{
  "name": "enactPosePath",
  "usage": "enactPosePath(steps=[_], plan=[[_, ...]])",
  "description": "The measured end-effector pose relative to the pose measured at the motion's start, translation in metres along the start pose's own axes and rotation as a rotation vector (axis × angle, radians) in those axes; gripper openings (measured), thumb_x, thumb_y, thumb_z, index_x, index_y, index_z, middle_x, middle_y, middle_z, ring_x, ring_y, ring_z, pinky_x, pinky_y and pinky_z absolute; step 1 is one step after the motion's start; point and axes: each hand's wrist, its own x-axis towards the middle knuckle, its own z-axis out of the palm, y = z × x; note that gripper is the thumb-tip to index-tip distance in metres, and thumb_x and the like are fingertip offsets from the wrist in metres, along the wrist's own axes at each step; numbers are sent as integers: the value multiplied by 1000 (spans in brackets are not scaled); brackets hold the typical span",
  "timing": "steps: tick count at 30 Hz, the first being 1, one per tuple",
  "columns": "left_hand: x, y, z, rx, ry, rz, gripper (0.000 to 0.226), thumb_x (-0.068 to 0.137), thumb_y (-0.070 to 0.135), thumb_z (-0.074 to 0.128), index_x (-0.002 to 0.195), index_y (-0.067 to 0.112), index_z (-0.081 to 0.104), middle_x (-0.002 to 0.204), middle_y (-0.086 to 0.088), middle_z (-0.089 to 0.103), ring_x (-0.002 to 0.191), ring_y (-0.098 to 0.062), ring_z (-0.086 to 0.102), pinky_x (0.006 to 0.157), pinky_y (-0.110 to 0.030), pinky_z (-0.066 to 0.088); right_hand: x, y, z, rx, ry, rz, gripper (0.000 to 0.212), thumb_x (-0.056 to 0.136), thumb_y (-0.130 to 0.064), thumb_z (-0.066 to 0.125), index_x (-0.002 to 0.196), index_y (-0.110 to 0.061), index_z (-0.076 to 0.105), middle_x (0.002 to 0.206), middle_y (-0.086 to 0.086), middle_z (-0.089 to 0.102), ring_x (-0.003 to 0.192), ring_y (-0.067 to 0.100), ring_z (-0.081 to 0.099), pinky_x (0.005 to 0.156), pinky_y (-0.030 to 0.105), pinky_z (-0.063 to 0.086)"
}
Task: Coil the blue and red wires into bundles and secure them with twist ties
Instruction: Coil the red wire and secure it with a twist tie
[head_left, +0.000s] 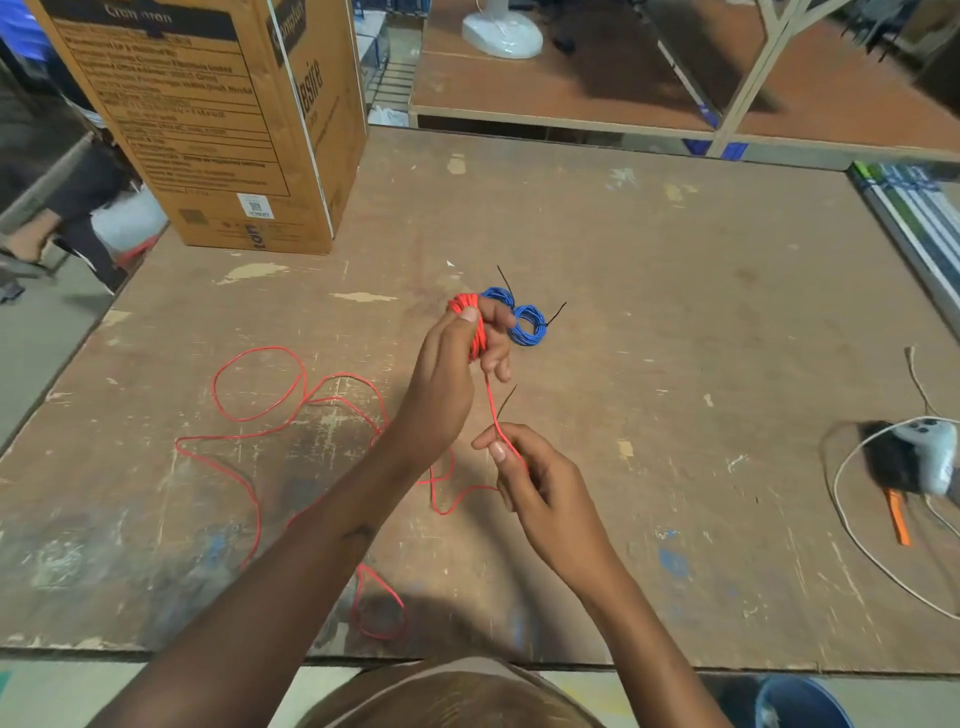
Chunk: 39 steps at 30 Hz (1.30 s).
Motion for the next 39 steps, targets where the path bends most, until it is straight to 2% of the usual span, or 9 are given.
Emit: enactPosePath(steps=[5,9,14,18,19,26,30,36,39], plan=[[8,-24,10,54,287,-148,34,102,22,34,99,3,62,91,-8,65,74,-23,66,81,-34,52,-2,-20,-18,-32,-194,49,17,114,-30,55,119,-33,71,58,-4,60,56,14,57,67,35,46],[25,-30,4,-141,419,-368,36,107,18,30,117,11,63,76,-3,72,64,-19,66,70,-31,51,-5,-34,-37,-38,-338,40,19,114,-26,56,125,-27,71,74,0,73,78,16,70,81,38,51],[21,-49,-8,212,182,-358,55,100,42,27,118,9,67,77,-8,76,75,-22,71,81,-35,55,-3,-45,-52,8,-151,3,17,114,-25,54,121,-26,69,79,-1,70,67,25,66,70,40,56],[-16,-51,-13,867,-56,21,35,112,23,36,104,16,69,88,2,71,79,-18,66,83,-33,55,13,-65,-71,-27,-1,8,17,112,-28,57,111,-22,73,81,-3,71,54,16,59,59,28,49],[-25,-46,-9,888,-115,-47,33,113,26,36,103,22,67,92,8,65,81,-12,60,87,-32,51,17,-71,-74,-53,1,0,18,112,-29,58,110,-21,73,82,-2,72,53,13,57,58,26,47],[-49,-27,3,166,-403,-379,57,98,60,27,74,26,65,51,5,40,50,-17,40,60,-36,42,68,-54,-93,-345,327,-82,15,108,-30,65,101,-29,78,83,-12,76,64,10,61,58,28,42],[-45,3,4,-125,-550,-368,44,87,58,32,66,32,60,45,9,31,42,-15,34,56,-30,39,78,-27,-66,-267,211,-106,16,108,-30,65,97,-31,76,80,-11,72,69,8,65,63,32,45],[-22,24,4,-361,-438,-206,44,95,45,30,83,21,64,54,5,35,51,-22,42,61,-46,33,44,2,-13,-129,51,-72,31,102,-33,43,79,-31,63,66,-7,65,60,3,58,63,23,43],[-16,18,11,-424,-289,-206,42,94,40,32,95,13,64,60,1,38,57,-21,45,67,-38,40,36,-5,2,-159,12,8,44,109,-41,37,74,-23,57,60,-10,59,54,6,54,62,24,41]])
